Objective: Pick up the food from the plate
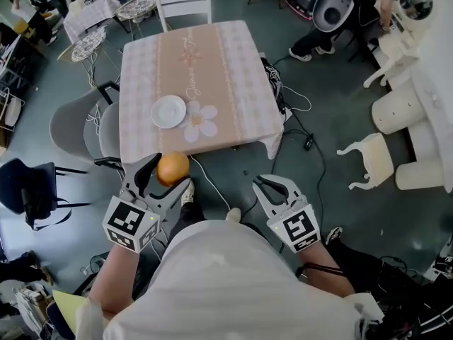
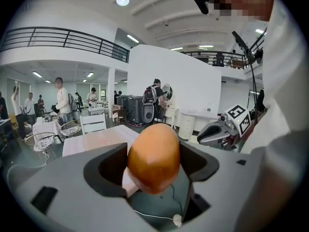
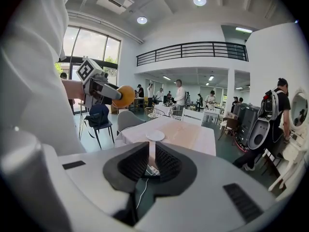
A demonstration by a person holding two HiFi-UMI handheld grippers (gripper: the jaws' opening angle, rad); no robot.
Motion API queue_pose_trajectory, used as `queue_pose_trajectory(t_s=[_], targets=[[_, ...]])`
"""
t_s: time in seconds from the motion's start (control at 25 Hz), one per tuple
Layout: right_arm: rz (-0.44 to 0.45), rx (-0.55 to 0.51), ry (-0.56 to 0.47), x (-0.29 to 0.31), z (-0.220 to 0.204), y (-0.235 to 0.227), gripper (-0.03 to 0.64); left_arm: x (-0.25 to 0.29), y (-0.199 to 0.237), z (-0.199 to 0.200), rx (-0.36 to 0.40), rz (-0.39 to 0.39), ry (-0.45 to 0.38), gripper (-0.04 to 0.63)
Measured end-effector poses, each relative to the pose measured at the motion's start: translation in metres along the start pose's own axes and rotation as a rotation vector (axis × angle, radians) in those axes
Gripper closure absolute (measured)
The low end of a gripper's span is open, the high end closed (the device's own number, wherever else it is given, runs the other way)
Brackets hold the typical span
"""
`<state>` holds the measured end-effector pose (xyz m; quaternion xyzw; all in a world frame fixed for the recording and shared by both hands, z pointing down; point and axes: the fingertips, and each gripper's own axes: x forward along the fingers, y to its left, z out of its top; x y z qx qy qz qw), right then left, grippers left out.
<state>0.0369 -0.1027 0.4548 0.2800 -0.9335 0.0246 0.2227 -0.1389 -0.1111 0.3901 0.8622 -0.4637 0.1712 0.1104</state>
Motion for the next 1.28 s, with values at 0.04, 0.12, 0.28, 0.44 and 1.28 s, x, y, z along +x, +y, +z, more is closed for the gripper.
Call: queue_pose_trajectory(t_s=[0.04,0.12,0.28,0.44,1.28], targets=[[0.004,-0.008,0.002,0.000,0.000,0.002,0.569,-0.002,-0.003,0.000,-0.003,-0.001,-0.002,0.244],[0.017,-0.022,0.004,0.001,0.001,0.007,0.575,-0.005,-0.007,-0.001,-0.002,0.000,-0.005,0.244],[0.029,-0.021,-0.005,0.003,0.001,0.013,0.578,-0.006,-0.010,-0.004,0.000,-0.001,-0.004,0.244],[0.041,-0.038,-0.004,0.006,0.004,0.016,0.586,-0.007,-0.010,-0.009,-0.009,0.005,0.001,0.244],[0.061,-0.025,0.011,0.029,0.003,0.004,0.595,0.014,0.004,-0.008,0.002,0.000,0.034,0.244]])
